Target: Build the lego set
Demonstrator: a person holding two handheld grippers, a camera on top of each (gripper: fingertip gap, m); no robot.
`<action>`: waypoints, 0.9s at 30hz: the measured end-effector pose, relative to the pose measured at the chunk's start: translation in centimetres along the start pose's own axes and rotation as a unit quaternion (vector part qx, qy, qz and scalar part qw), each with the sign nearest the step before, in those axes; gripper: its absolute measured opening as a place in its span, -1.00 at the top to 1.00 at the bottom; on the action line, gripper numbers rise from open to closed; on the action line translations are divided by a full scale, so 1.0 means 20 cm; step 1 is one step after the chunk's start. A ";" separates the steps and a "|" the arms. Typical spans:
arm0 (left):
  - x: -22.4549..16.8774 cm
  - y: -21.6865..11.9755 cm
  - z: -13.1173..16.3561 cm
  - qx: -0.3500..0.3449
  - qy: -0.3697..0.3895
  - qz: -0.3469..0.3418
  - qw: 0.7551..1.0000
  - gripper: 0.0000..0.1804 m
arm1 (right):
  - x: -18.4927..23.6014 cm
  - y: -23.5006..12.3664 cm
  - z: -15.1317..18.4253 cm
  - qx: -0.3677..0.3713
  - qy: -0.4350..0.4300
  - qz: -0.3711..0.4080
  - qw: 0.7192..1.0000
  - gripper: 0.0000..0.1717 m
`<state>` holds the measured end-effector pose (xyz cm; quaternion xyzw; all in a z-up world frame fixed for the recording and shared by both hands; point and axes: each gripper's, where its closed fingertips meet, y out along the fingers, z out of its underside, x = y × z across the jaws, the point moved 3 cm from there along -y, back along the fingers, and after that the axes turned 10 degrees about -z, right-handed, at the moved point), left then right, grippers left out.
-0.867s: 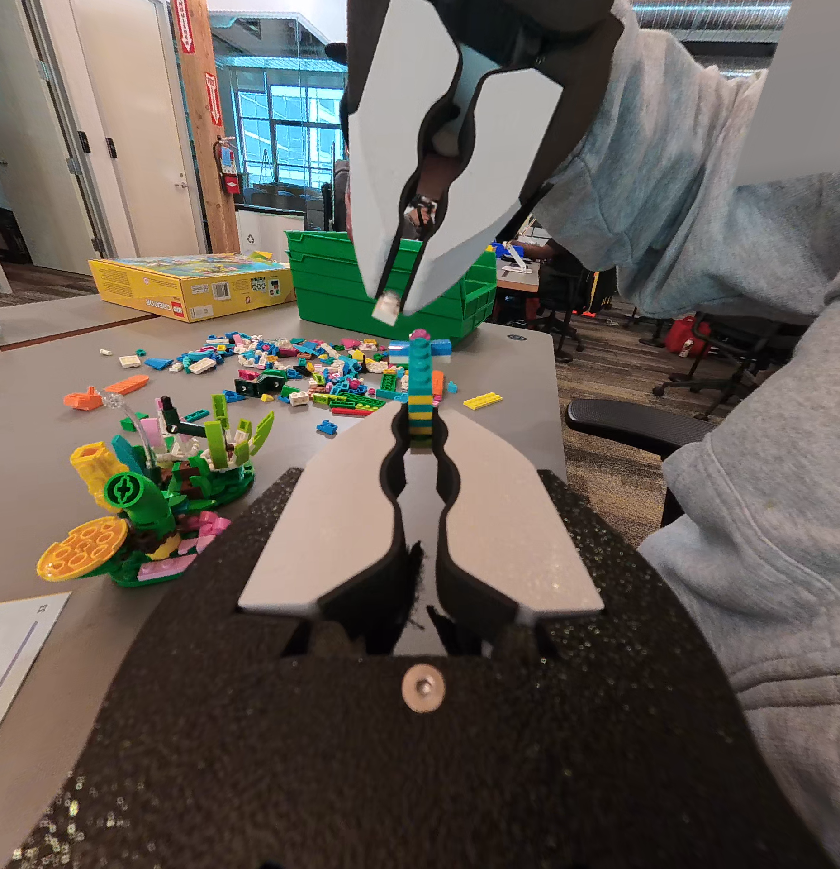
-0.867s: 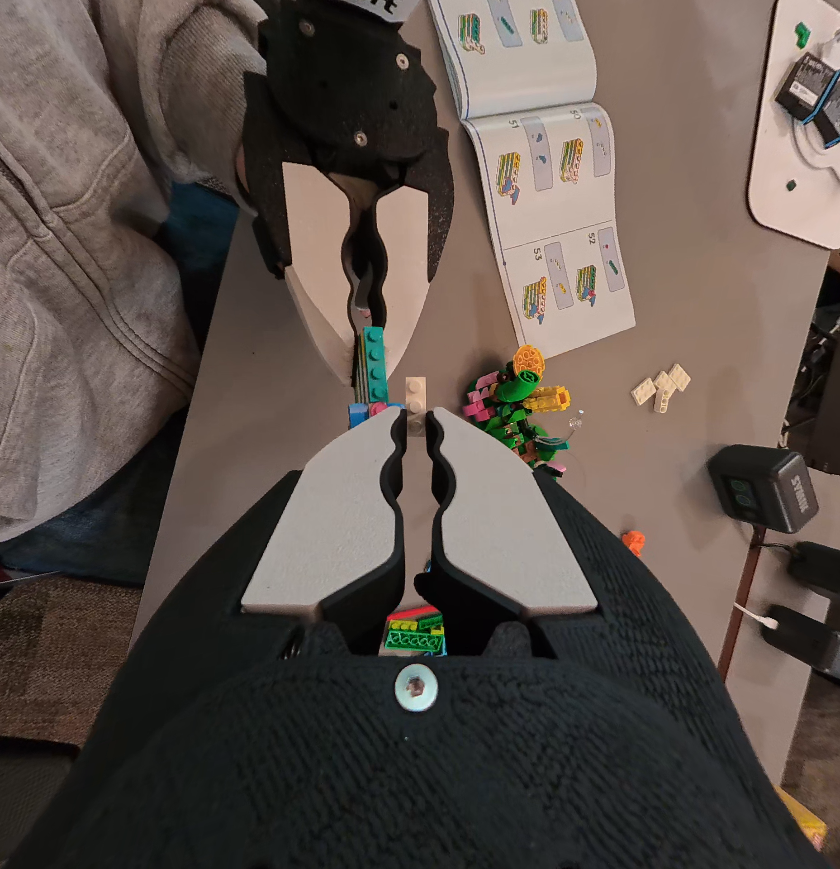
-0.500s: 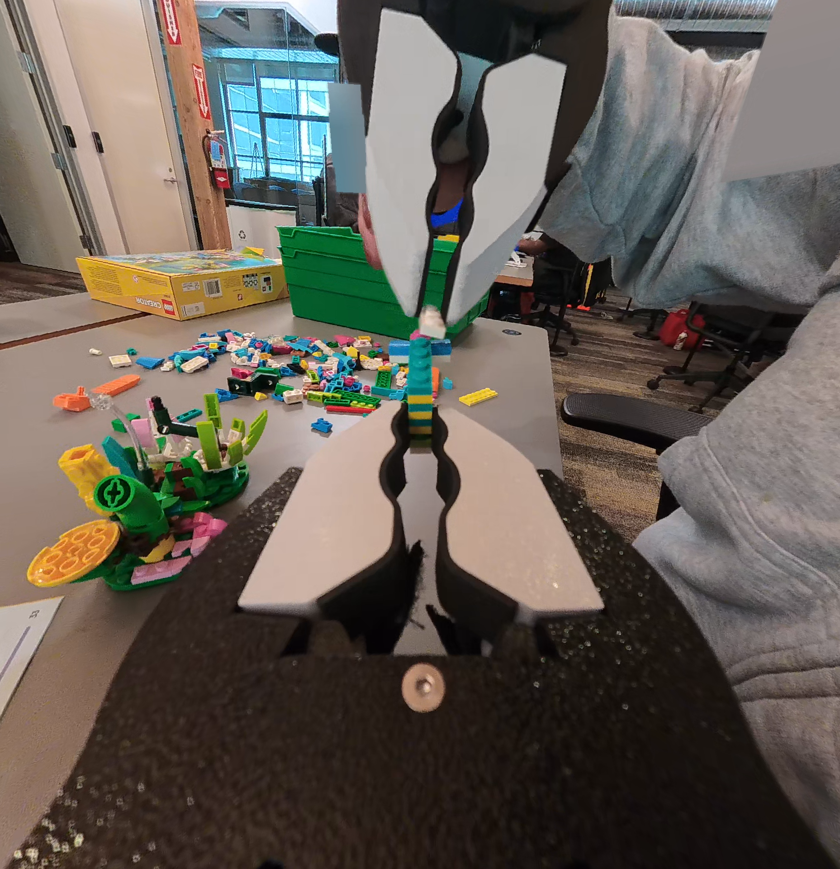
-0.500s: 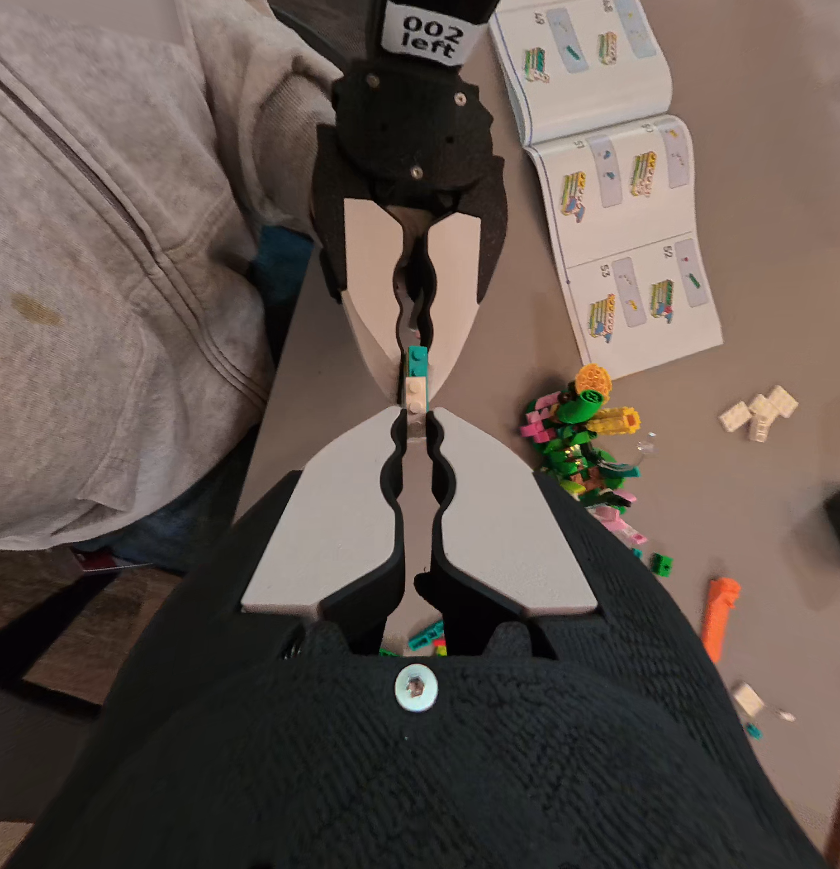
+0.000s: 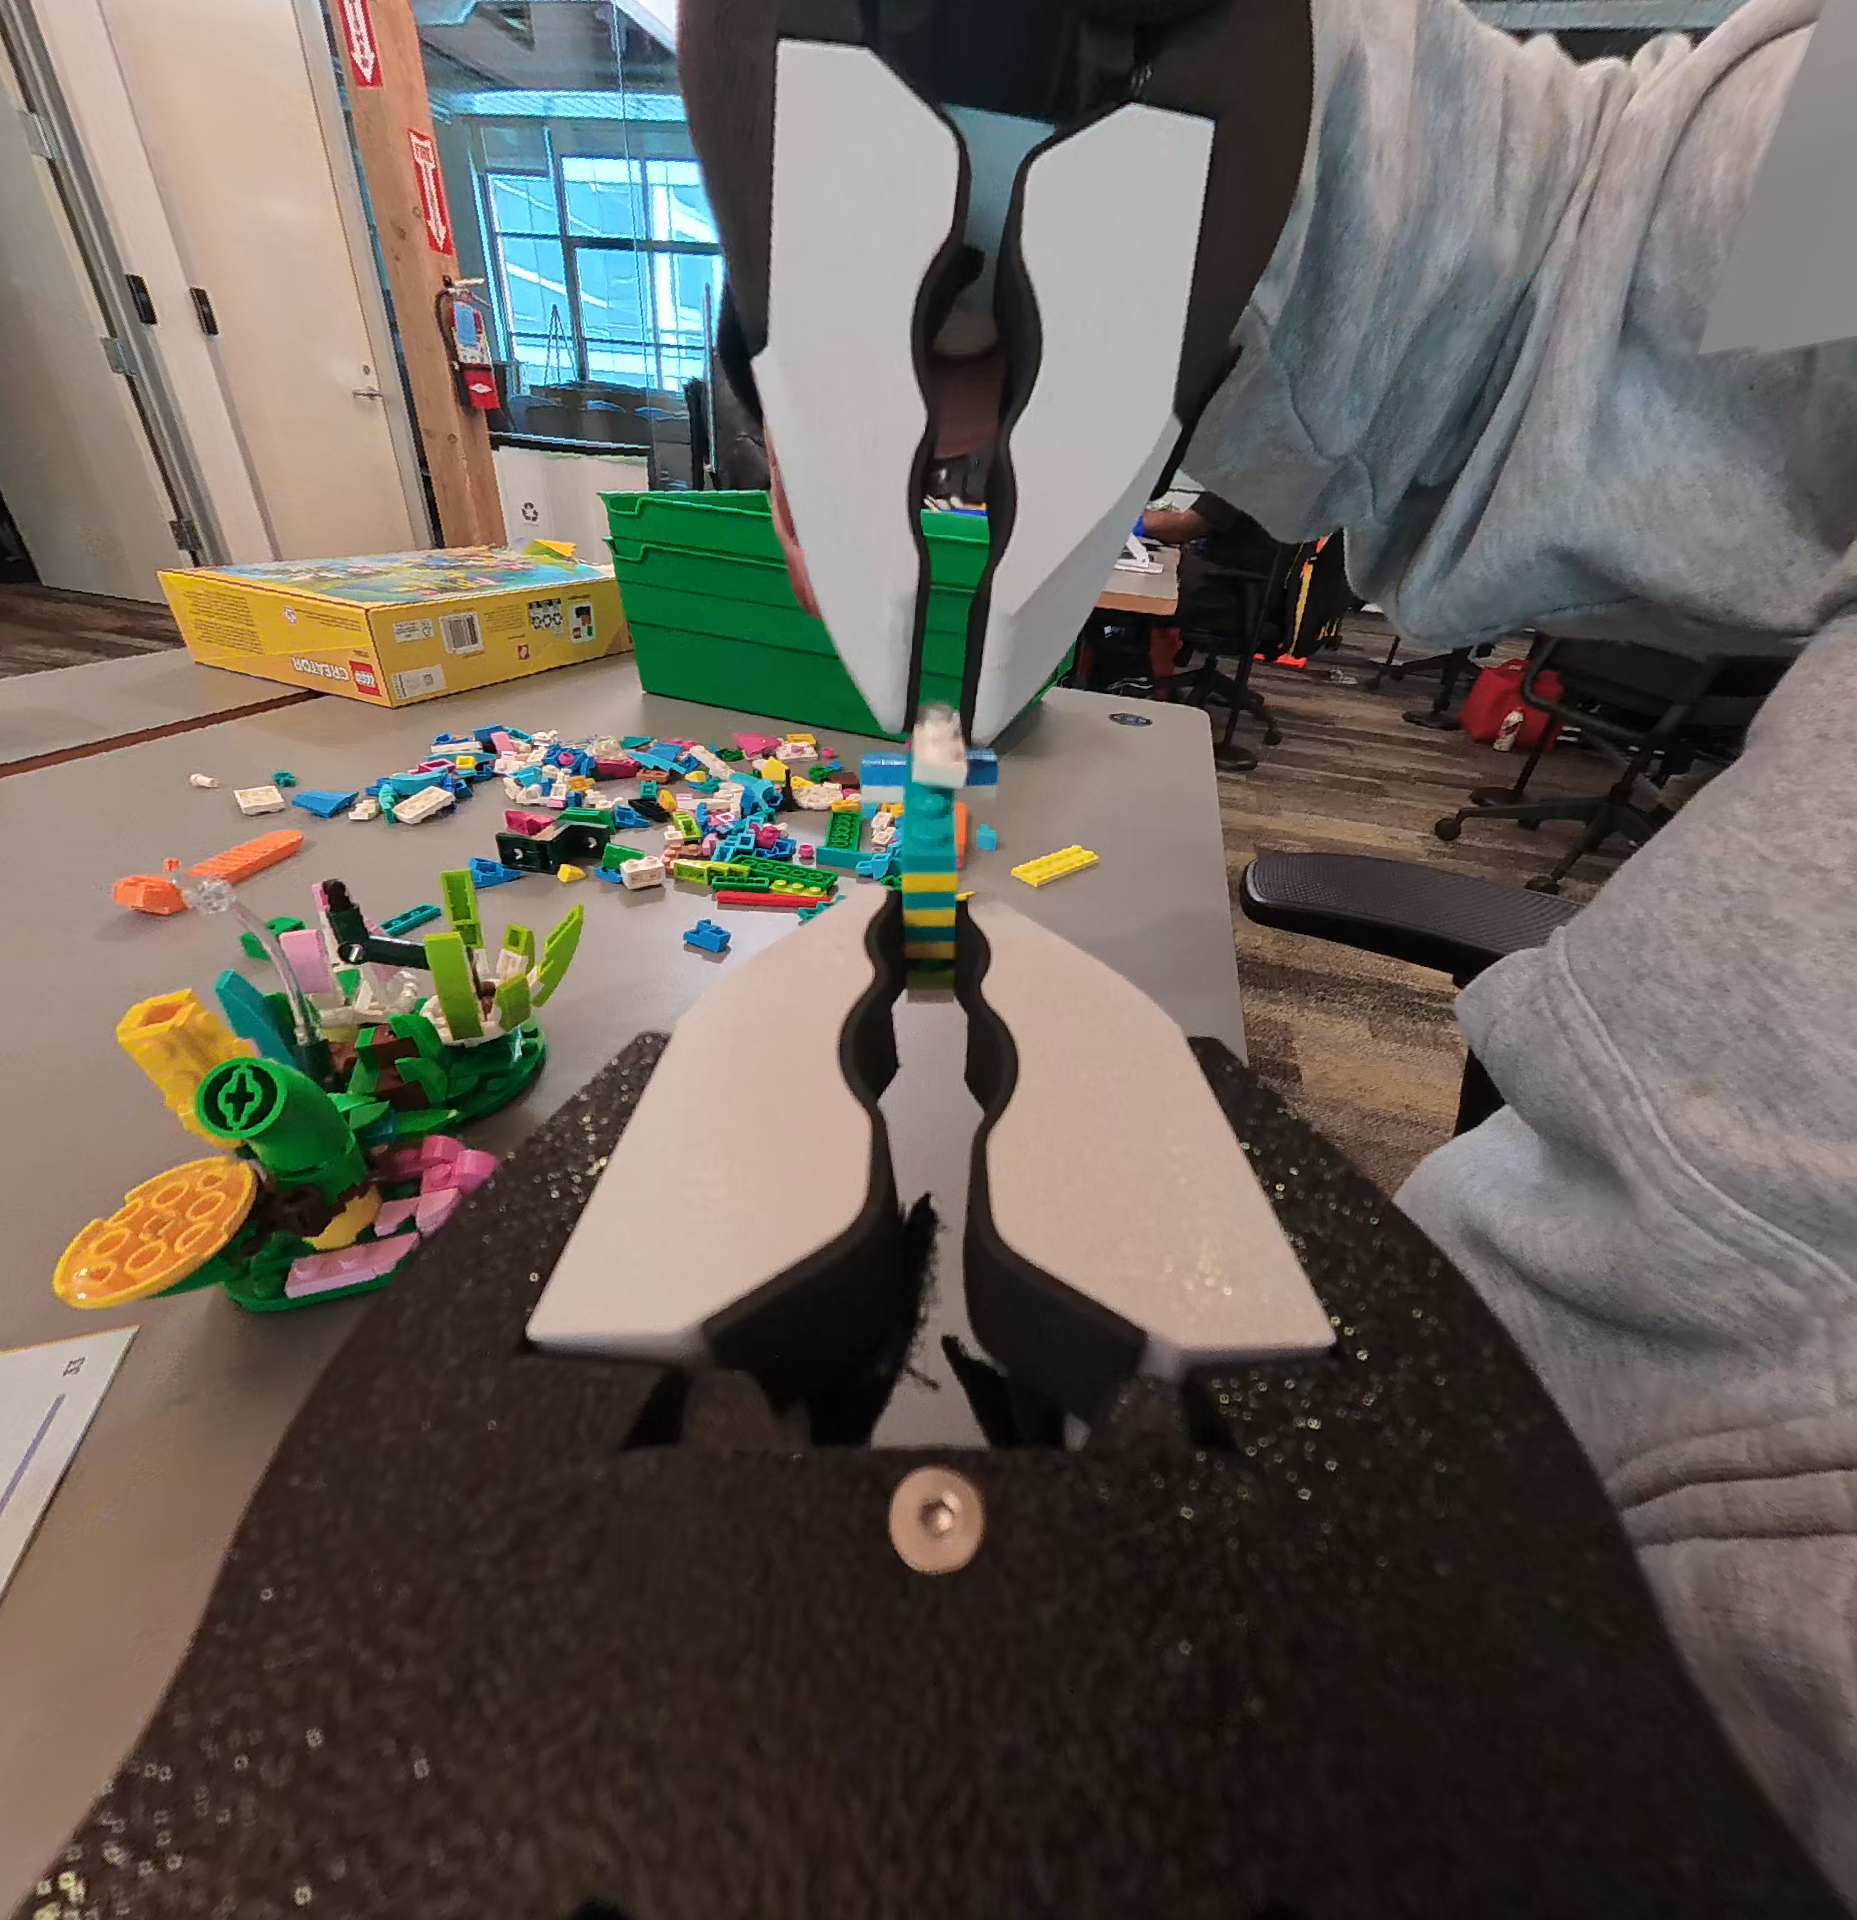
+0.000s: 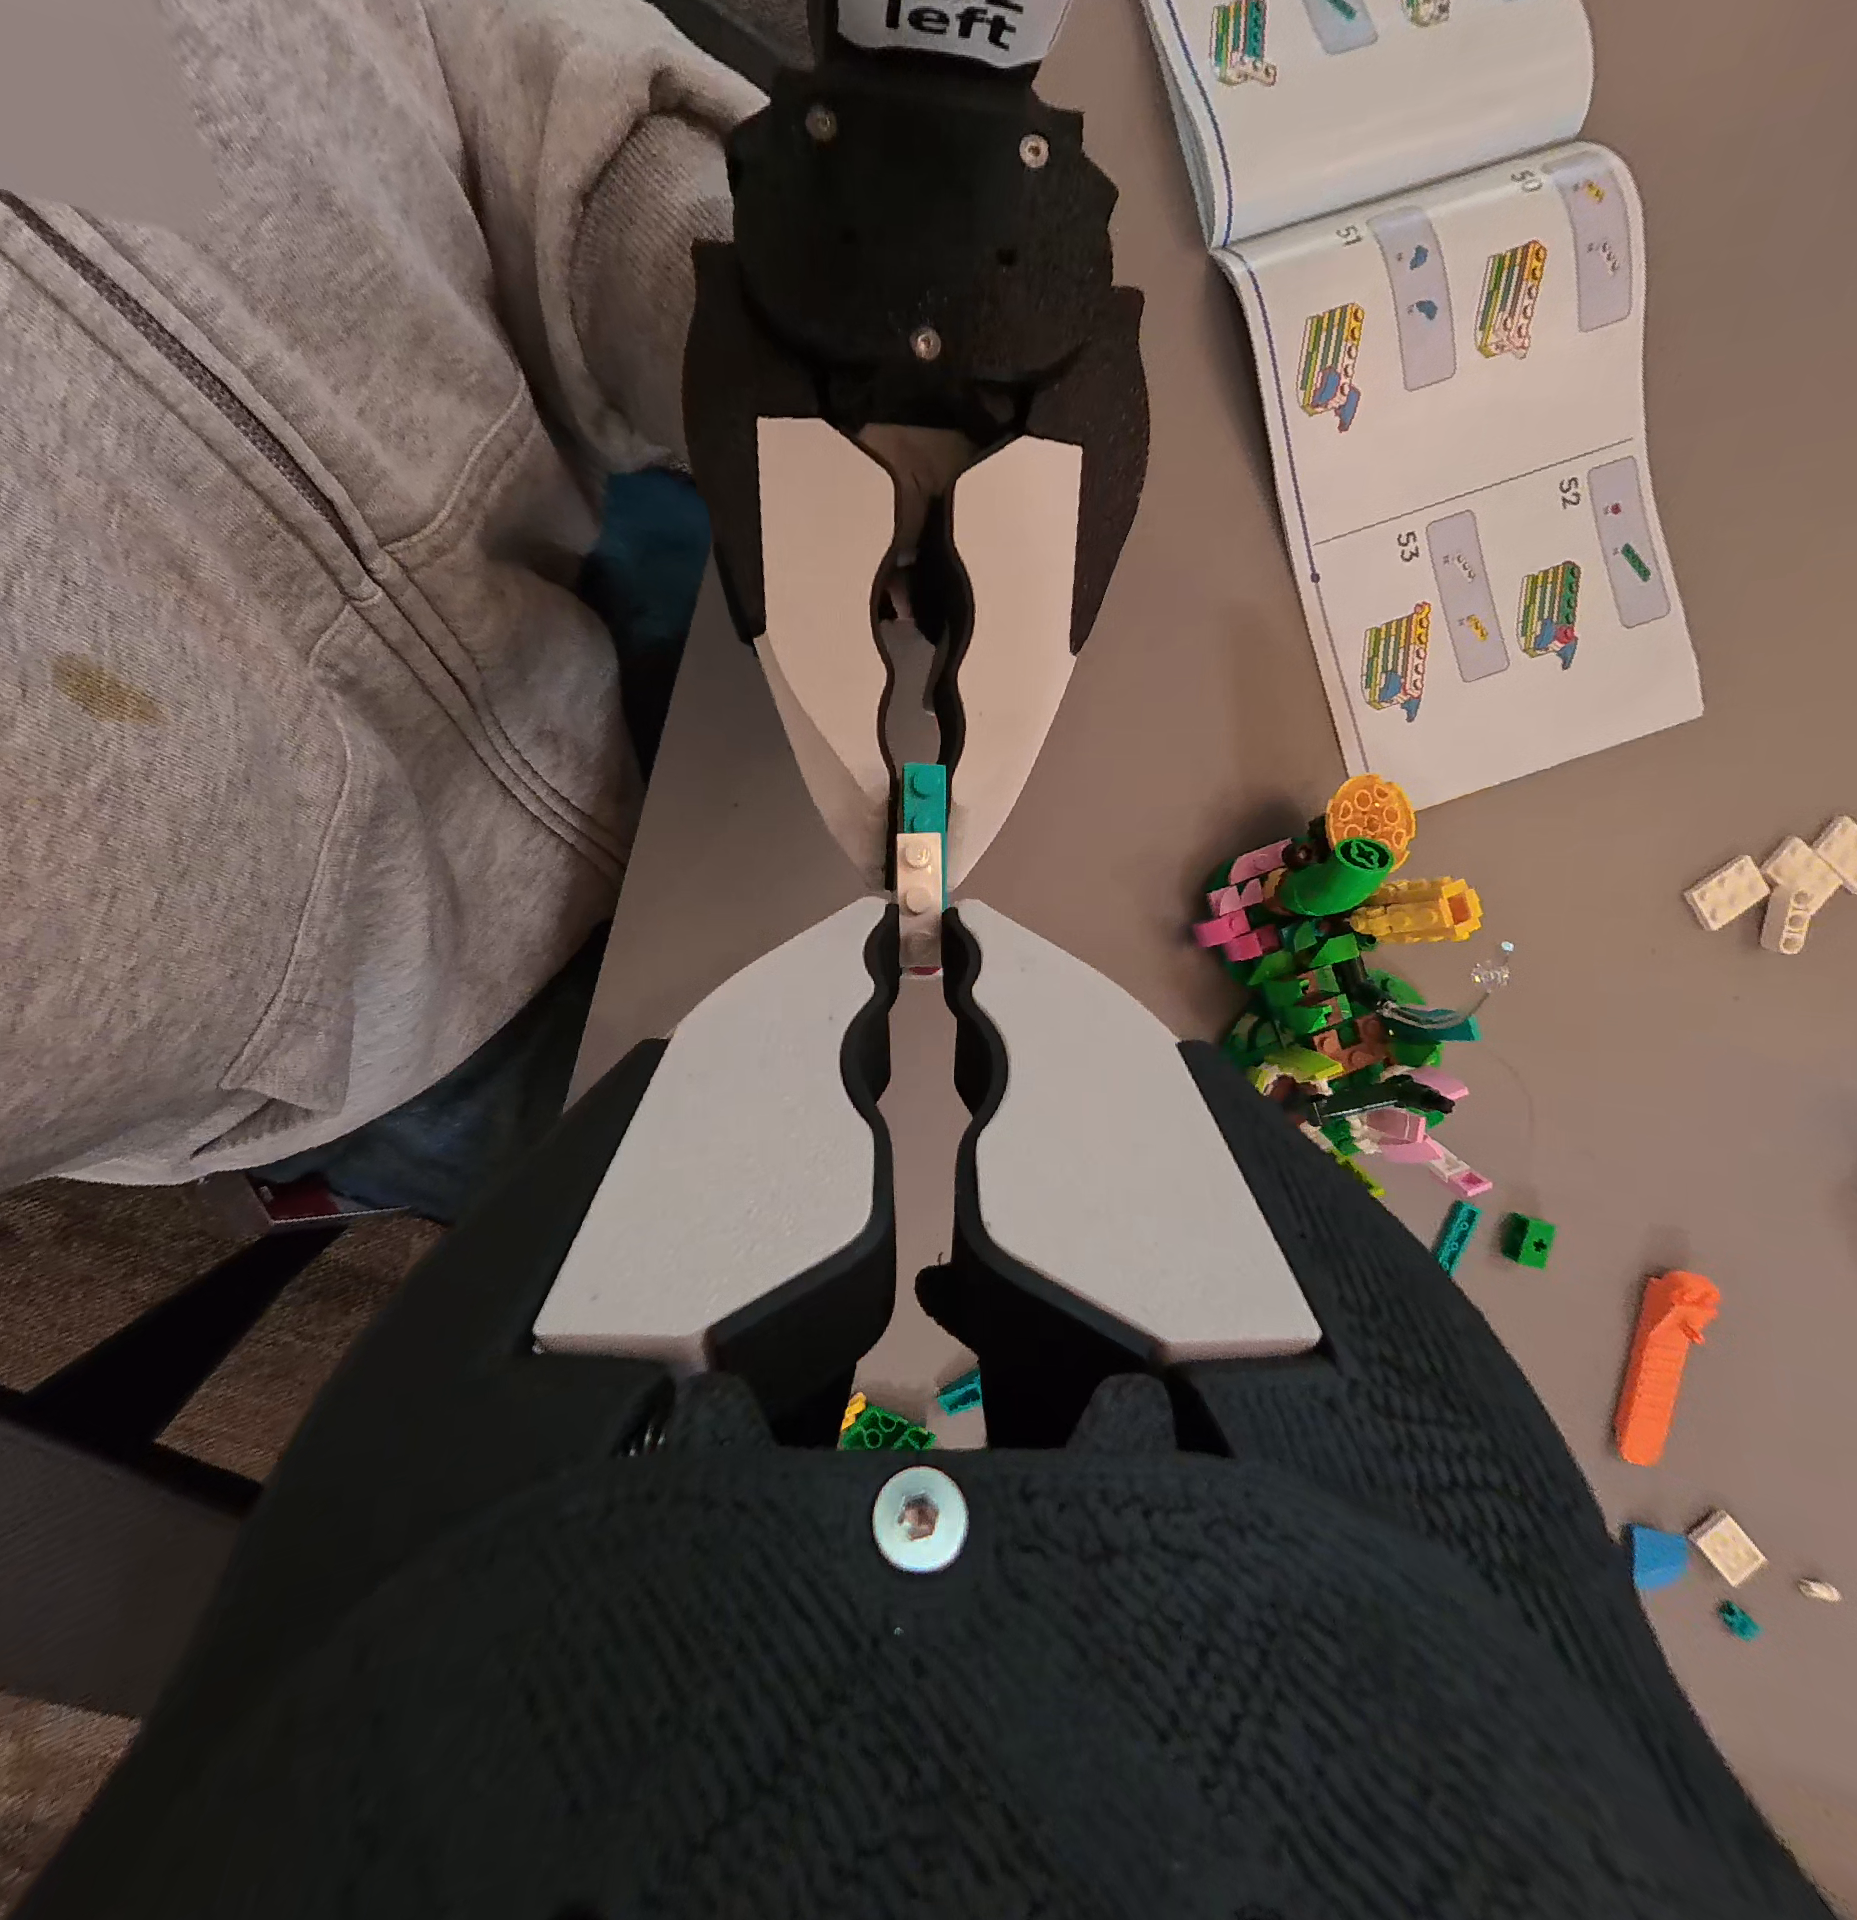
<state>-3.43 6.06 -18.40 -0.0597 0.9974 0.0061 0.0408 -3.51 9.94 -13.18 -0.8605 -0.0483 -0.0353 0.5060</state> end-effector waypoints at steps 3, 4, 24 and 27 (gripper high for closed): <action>0.00 0.00 0.00 0.003 0.004 0.000 1.000 0.91 | 0.00 0.00 0.01 0.004 0.004 -0.007 1.000 0.93; 0.00 0.00 0.00 0.003 0.006 0.000 1.000 0.91 | 0.00 0.00 0.01 0.004 0.008 -0.010 1.000 0.93; -0.01 0.01 0.01 0.009 0.014 0.000 1.000 0.91 | 0.01 0.00 0.02 0.009 0.031 -0.020 0.999 0.93; -0.01 0.01 0.01 0.009 0.013 0.000 1.000 0.91 | 0.01 0.00 0.02 0.009 0.033 -0.021 0.999 0.93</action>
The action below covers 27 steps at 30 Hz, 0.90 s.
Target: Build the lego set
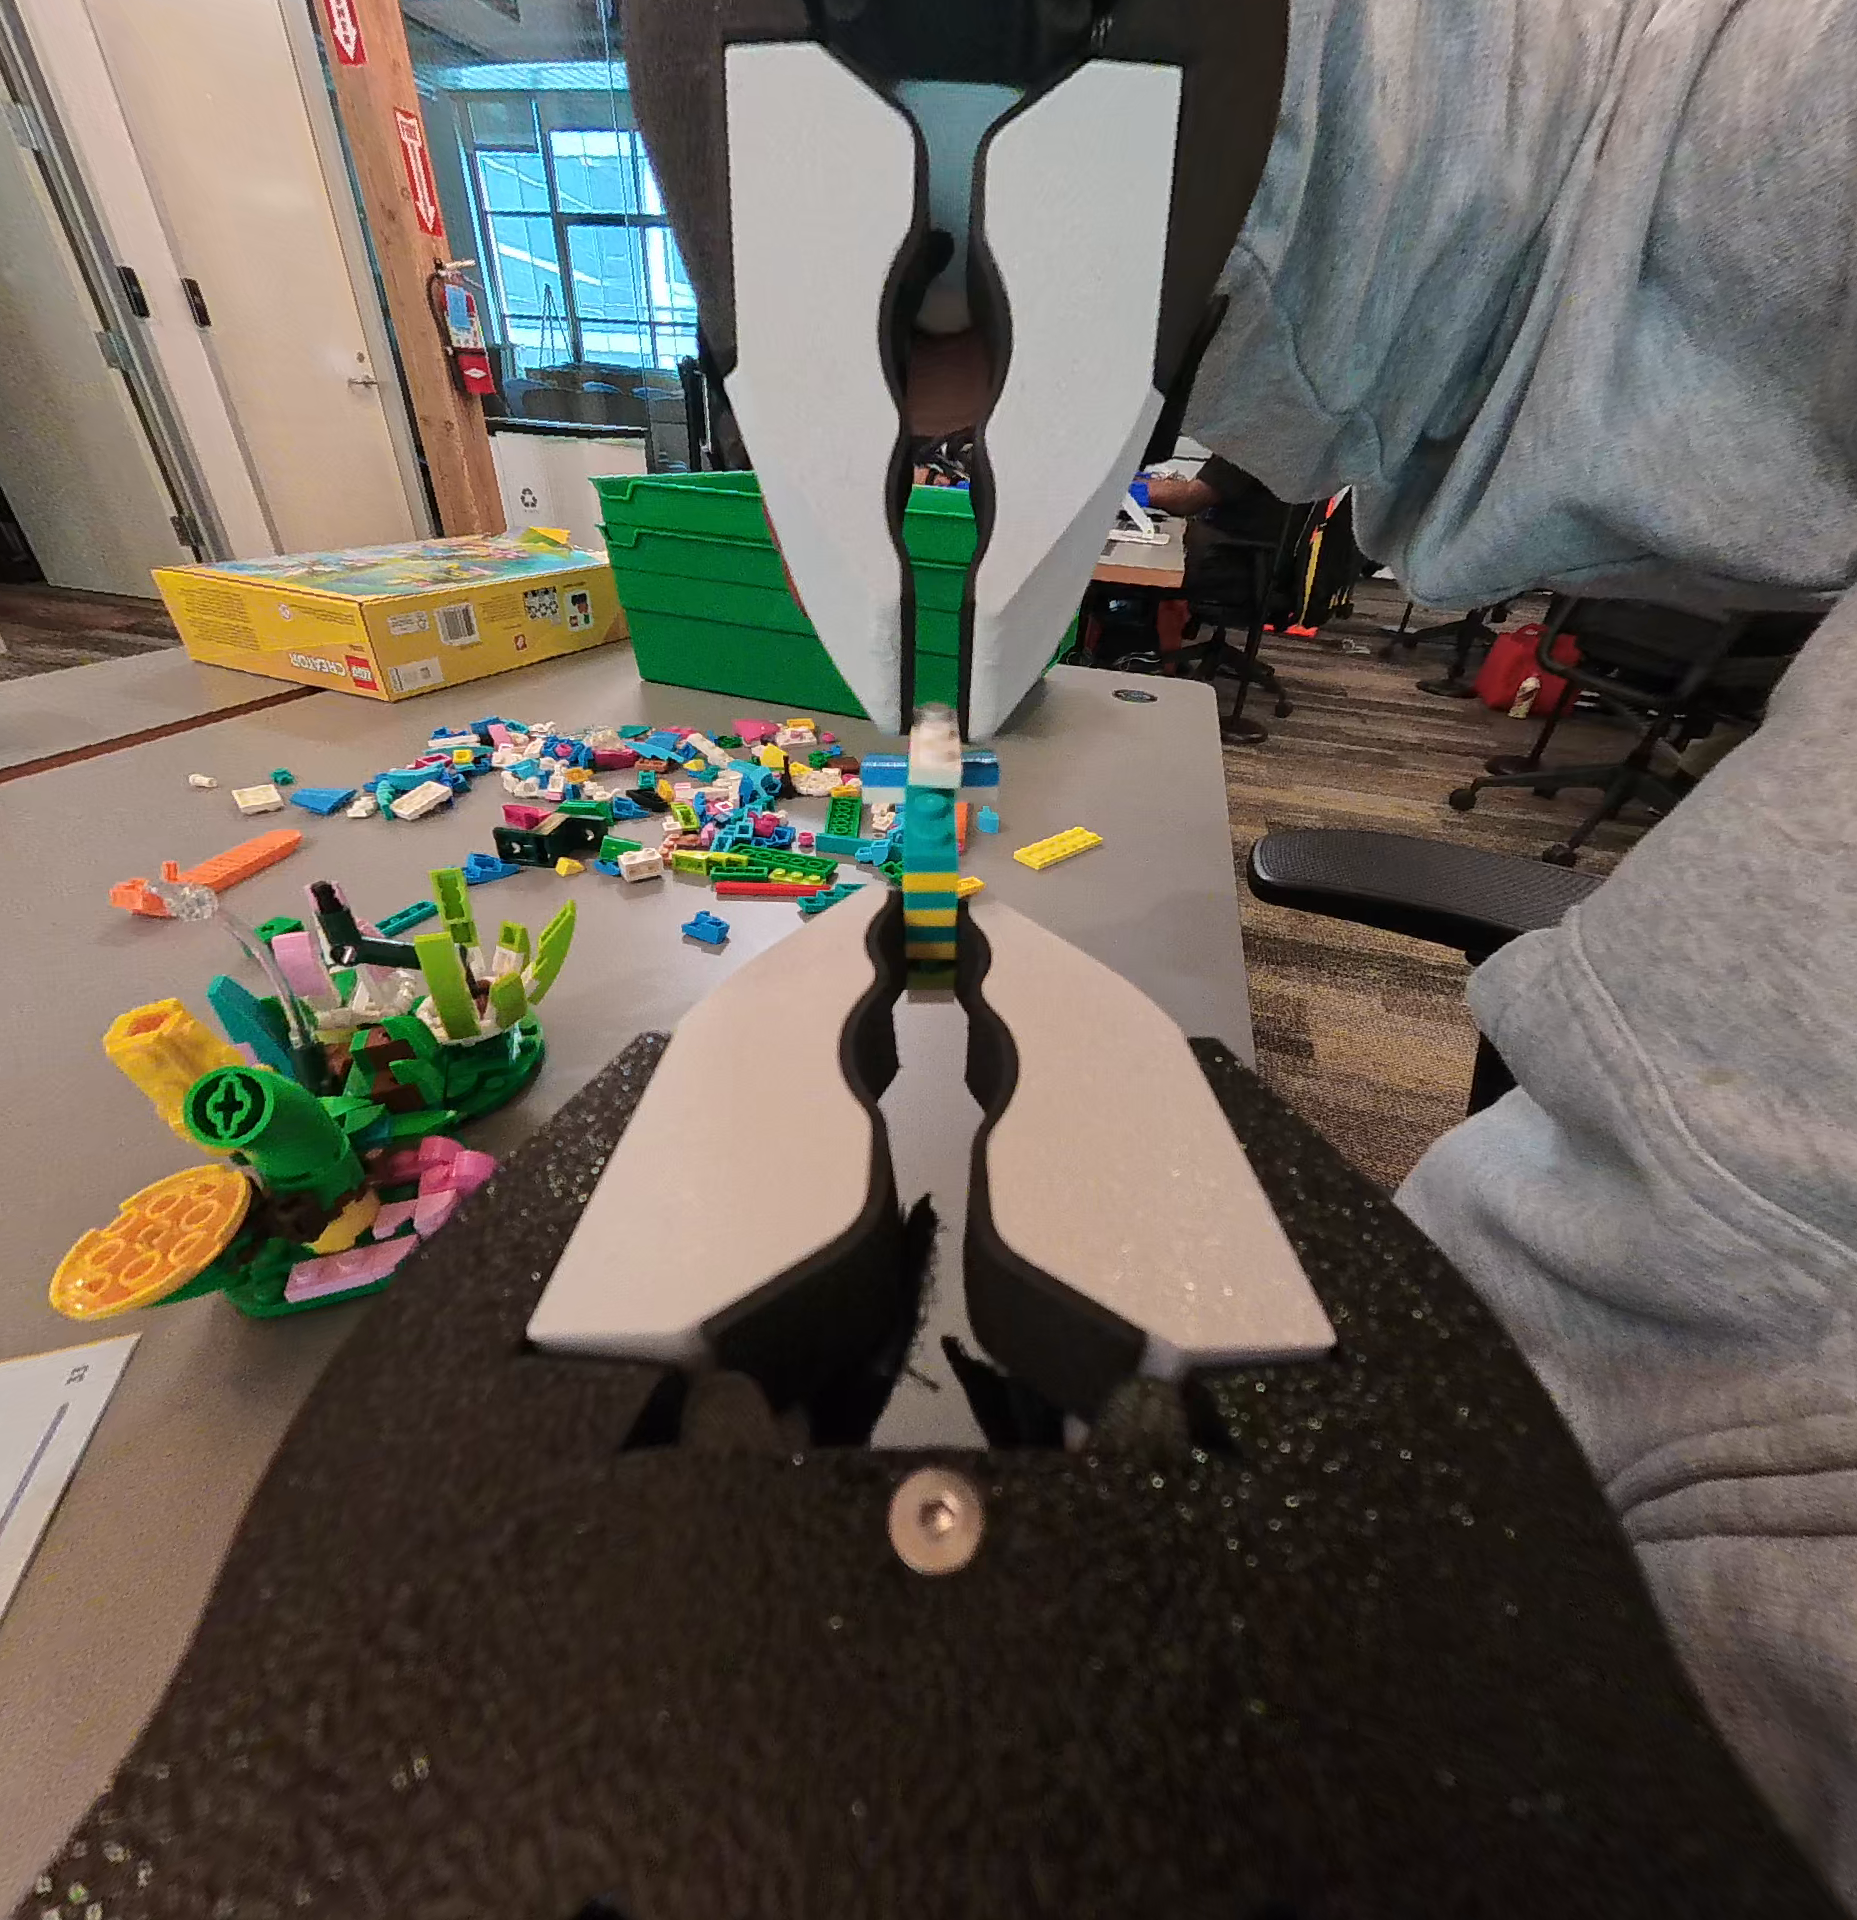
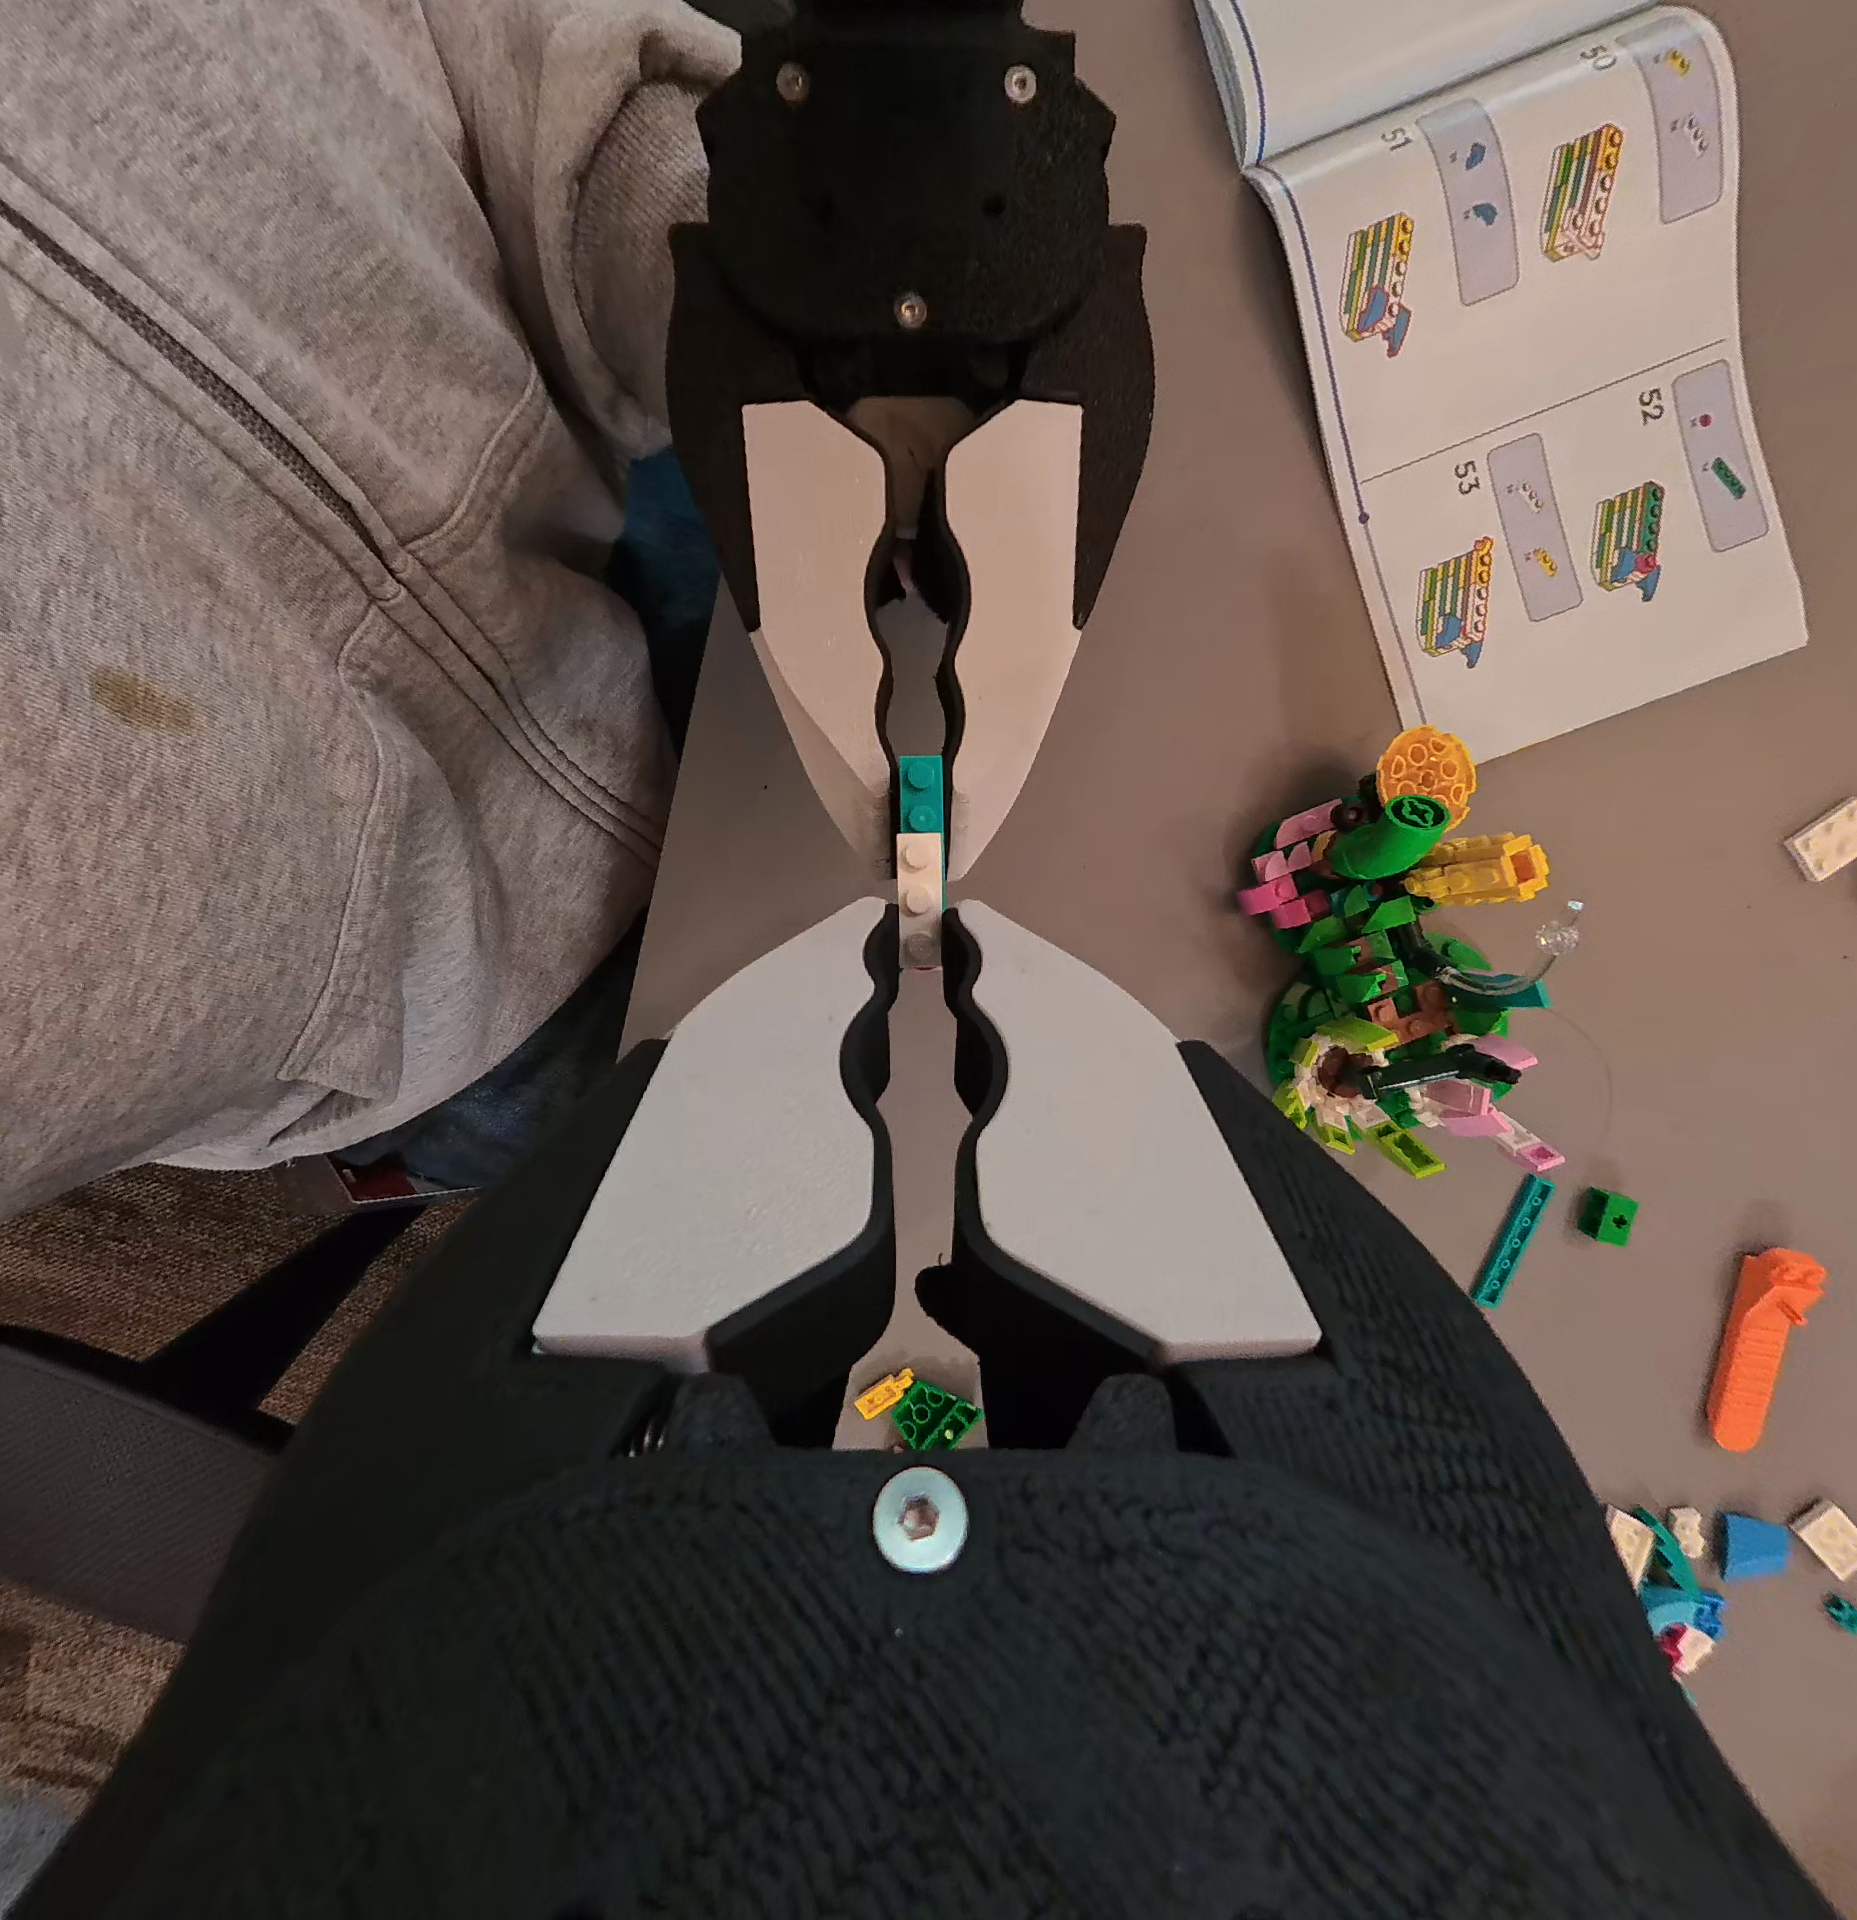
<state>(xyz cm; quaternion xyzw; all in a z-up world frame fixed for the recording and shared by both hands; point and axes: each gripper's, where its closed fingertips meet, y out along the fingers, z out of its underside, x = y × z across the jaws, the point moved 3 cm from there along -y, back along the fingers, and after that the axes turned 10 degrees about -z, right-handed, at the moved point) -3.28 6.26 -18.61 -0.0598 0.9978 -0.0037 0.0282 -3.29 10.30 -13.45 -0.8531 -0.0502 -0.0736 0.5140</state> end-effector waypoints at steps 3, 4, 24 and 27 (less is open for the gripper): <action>0.00 0.00 0.00 0.000 -0.001 0.000 1.000 0.91 | 0.00 0.00 0.00 -0.002 0.002 0.001 1.000 0.93; 0.00 0.00 0.00 0.000 -0.001 0.000 1.000 0.91 | 0.00 0.00 0.00 -0.002 0.003 0.001 1.000 0.93; 0.00 0.00 0.00 -0.004 -0.008 0.002 1.000 0.91 | 0.00 0.01 0.00 -0.001 -0.003 0.003 1.000 0.91; 0.00 0.00 -0.01 -0.005 -0.010 0.003 1.000 0.91 | 0.00 0.00 0.00 -0.004 -0.005 0.004 1.000 0.91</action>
